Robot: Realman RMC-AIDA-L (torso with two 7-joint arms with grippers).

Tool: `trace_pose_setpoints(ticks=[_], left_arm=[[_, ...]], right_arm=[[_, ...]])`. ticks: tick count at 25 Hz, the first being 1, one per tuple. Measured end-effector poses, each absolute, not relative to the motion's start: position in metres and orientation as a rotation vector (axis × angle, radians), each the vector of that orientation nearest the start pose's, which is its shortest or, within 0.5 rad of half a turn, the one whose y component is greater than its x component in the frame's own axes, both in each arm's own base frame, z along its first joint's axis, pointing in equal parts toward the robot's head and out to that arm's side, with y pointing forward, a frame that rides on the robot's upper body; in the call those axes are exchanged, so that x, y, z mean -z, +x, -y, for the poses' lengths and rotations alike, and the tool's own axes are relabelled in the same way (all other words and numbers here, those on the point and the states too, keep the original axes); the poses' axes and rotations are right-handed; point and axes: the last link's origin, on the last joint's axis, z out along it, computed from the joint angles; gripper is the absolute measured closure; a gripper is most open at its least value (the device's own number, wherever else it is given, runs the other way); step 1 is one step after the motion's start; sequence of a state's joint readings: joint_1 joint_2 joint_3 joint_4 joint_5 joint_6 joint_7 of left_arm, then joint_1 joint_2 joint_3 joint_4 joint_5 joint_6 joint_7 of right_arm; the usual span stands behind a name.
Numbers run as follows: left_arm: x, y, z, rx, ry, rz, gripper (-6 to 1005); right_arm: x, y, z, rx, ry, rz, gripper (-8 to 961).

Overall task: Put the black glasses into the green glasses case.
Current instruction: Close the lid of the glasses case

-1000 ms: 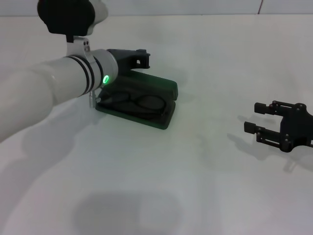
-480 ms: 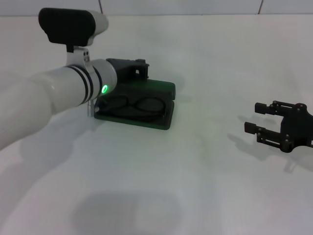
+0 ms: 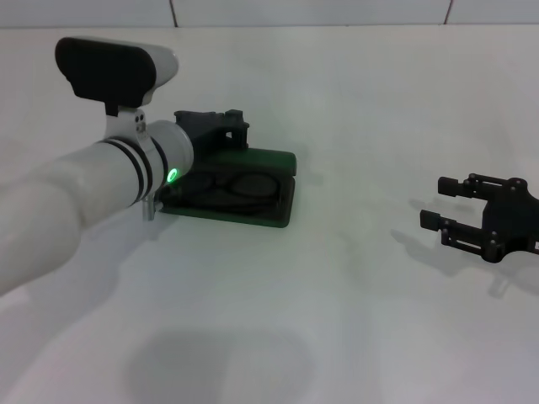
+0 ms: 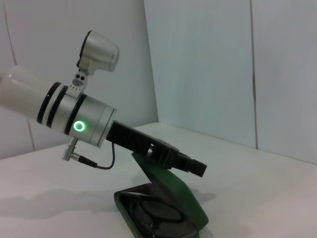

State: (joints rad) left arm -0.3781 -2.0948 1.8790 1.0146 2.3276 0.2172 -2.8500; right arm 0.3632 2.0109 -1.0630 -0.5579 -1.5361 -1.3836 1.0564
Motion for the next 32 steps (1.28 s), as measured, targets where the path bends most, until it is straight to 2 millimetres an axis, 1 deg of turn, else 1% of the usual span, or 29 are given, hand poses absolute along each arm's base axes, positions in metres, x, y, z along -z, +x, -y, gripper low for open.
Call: trace_pose_setpoints(ticks=[5,15,24,32], left_arm=[[0.085,-0.227,-0.368,0.356,-2.046,1.009,1000],[0.096,-0.229,-0.352,0.378,-2.054,0.935,1000],[0.101,-0.23,-0.343,0.386,-2.058,0.866,1000],[0.104,-0.233,-0.337,0.387,-2.054,0.844,997]], right_arm=[[0.008,0.295,-0.307,-0.704,-2.584,-0.417,389],[0.008,0.295,-0.307,-0.706,-2.584,-0.423,390],[0.008,0.295,-0.307,-0.708,-2.583,-0.426,390],[0.007,0.296,-0.307,-0.707,-2.58,-0.43,391]])
